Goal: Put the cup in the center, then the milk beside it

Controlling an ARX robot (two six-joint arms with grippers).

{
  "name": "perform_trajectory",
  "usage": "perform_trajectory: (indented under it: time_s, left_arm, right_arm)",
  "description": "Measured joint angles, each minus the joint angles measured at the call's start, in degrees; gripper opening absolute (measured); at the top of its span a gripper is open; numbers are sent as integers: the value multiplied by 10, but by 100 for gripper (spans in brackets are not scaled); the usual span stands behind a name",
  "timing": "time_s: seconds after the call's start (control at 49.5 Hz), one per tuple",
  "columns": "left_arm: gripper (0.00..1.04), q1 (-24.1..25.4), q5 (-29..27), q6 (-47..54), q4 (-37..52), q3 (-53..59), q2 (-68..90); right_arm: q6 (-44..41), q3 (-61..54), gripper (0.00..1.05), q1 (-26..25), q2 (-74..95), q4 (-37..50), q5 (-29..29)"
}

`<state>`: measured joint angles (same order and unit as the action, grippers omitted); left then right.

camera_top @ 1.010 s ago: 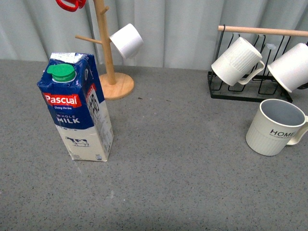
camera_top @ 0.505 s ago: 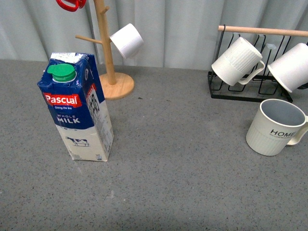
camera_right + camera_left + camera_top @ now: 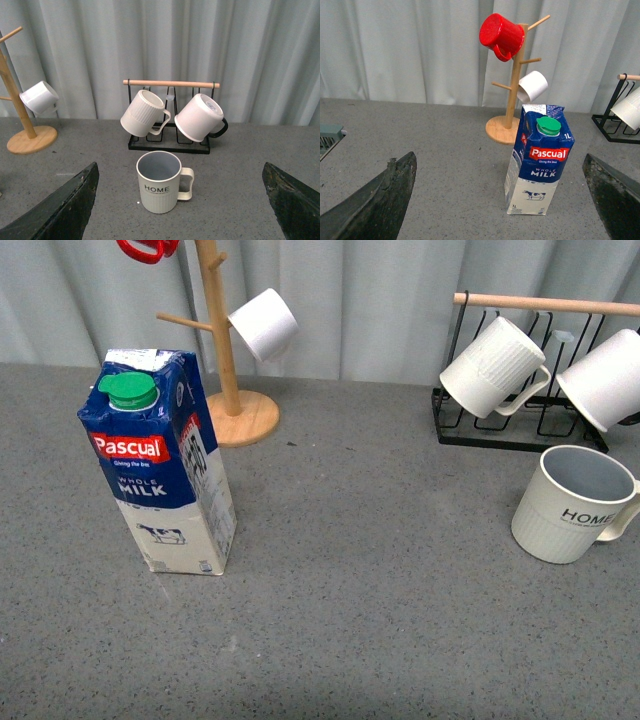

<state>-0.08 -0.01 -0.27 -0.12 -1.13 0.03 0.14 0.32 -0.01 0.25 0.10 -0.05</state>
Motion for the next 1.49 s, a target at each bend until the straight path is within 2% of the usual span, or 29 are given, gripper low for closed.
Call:
perform_trajectory:
  time_s: [0.485,0.545,0.566,0.586,0.606,0.626,0.687,0.808,0.909,1.051,1.232,1.495]
  left_arm:
    - [98,0,0,0,0,0,0]
    - [98,0,0,0,0,0,0]
    - [98,0,0,0,0,0,0]
    - [98,0,0,0,0,0,0]
    - [98,0,0,0,0,0,0]
    - [98,0,0,0,0,0,0]
    - [98,0,0,0,0,0,0]
    - [98,0,0,0,0,0,0]
    - [98,0,0,0,0,0,0]
    - [98,0,0,0,0,0,0]
    - [98,0,0,0,0,0,0]
    - [98,0,0,0,0,0,0]
  right_arm:
    - [0,0,96,1,0,1,1]
    - [-41,-1,96,38,28,59,131]
    - [-41,-1,96,41,31,66,144]
    - [-59,0,96,52,51,95,200]
    - [-67,1,96,56,68,112,233]
    - [-73,2,96,56,88,127,259]
    - [-75,14,96,42,167,167,286]
    - [-5,91,96,10,371,213,245]
    - [81,169,96,1,538,214,195]
    - [163,248,96,-1,677,209,159]
    - [268,356,96,0,823,139,103]
    - [389,483,96,16,941,0,68]
